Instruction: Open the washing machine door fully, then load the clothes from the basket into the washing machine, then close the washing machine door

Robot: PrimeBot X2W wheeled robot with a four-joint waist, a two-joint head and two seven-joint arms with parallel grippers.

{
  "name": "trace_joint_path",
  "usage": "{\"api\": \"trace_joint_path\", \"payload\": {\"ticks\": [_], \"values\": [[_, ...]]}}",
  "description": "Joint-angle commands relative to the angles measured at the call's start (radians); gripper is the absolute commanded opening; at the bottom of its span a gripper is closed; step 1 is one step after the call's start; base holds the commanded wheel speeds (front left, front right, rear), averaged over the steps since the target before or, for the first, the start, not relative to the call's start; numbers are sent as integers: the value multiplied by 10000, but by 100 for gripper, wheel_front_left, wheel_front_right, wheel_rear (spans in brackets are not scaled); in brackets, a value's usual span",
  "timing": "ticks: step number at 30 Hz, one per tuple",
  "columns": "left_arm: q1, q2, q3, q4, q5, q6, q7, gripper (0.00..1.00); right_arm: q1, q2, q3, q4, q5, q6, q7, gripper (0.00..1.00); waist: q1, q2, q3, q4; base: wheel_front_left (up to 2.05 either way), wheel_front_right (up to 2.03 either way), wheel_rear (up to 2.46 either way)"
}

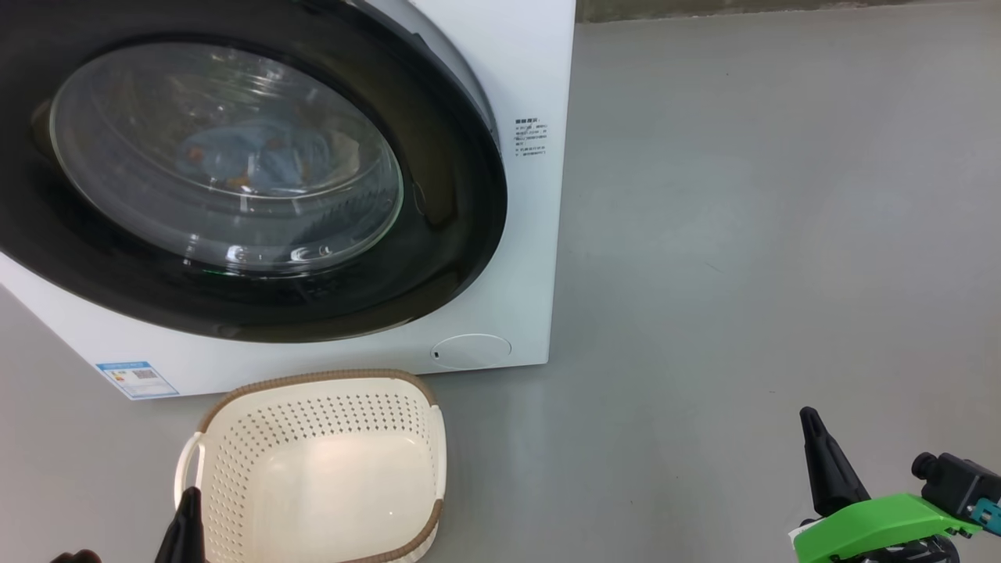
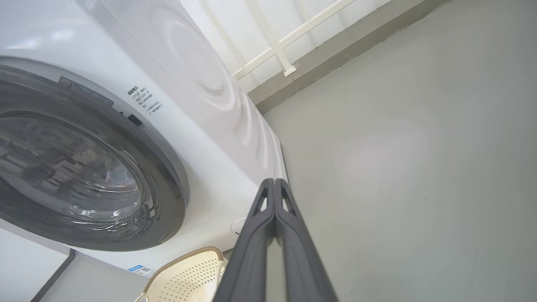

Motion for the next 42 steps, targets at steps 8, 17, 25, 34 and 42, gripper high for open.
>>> {"api": "trace_joint_path", "payload": {"ticks": [8, 17, 25, 34, 42], "values": [[-478, 55, 268, -152, -831, 40, 261, 0, -270, -6, -89, -356, 918, 3, 254, 0, 0, 0, -56, -29, 0, 0, 0], [-607, -26, 351, -131, -1642, 47, 512, 0, -294, 27, -192, -439, 1794, 4, 511, 0, 0, 0, -119, -60, 0, 0, 0], [-722, -98, 427, -112, -2361, 54, 736, 0, -316, 57, -284, -512, 2573, 4, 740, 0, 0, 0, -174, -88, 0, 0, 0], [-837, -172, 504, -95, -3082, 62, 962, 0, -338, 87, -376, -586, 3354, 5, 970, 0, 0, 0, -230, -116, 0, 0, 0], [-952, -246, 581, -77, -3803, 70, 1188, 0, -359, 117, -469, -660, 4135, 6, 1201, 0, 0, 0, -286, -144, 0, 0, 0]]}}
